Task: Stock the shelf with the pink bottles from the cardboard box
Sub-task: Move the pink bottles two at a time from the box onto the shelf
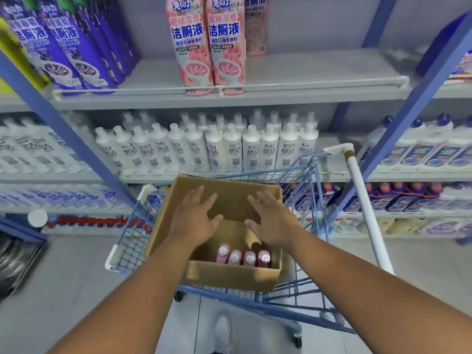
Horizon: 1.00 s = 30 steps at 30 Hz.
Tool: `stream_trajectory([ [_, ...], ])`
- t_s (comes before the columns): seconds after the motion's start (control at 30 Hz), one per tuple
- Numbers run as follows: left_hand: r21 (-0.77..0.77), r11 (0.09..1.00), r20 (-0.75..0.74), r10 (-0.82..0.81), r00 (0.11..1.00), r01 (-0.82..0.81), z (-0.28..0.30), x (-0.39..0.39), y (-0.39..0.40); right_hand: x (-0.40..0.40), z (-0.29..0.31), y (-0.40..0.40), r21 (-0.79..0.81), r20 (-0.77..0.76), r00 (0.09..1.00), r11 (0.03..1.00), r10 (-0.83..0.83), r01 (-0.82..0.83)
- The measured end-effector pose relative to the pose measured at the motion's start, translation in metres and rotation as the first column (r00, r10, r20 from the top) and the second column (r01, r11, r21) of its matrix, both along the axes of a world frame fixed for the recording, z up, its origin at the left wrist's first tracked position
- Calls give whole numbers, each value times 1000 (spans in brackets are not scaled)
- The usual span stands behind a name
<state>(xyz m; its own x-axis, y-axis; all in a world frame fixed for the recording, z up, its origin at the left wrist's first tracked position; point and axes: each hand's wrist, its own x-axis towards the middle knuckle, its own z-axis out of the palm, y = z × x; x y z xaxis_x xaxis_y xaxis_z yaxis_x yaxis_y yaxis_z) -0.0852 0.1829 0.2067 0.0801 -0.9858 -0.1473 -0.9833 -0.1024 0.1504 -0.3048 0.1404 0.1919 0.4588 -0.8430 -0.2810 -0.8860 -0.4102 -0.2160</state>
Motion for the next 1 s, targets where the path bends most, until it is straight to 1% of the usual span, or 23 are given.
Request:
stream_trajectory([
  [0.1, 109, 993, -41, -30, 999, 34, -38, 15, -5, 15, -33, 2, 47, -22, 1000, 999, 20, -19],
  [0.23, 221, 968, -98, -98, 990, 117, -78, 34, -17, 37, -73, 0, 169, -59, 998, 986, 27, -17],
  [0.33, 285, 943, -129, -138, 982, 170, -103, 48, -29, 49, -100, -3, 267, -80, 997, 963, 0, 22],
  [0.53, 470, 839, -187, -210, 960, 275, -163, 57, -45, 61, -159, 7, 401, -132, 989, 909, -67, 115],
  [0.63, 518, 793, -249, -218, 943, 320, -193, 52, -49, 65, -181, 1, 439, -147, 987, 891, -57, 117],
  [0.8, 541, 704, -331, -325, 886, 460, -235, 45, -57, 75, -203, -10, 526, -182, 983, 848, 37, 66],
  [0.83, 546, 690, -333, -342, 879, 476, -242, 45, -58, 77, -205, -12, 536, -175, 984, 842, 36, 64],
  [0.9, 552, 677, -331, -358, 873, 486, -253, 44, -60, 83, -211, -16, 538, -155, 988, 837, -19, 101],
  [1.0, 567, 670, -356, -324, 877, 478, -266, 45, -69, 87, -220, -27, 618, -177, 984, 776, -15, 123],
])
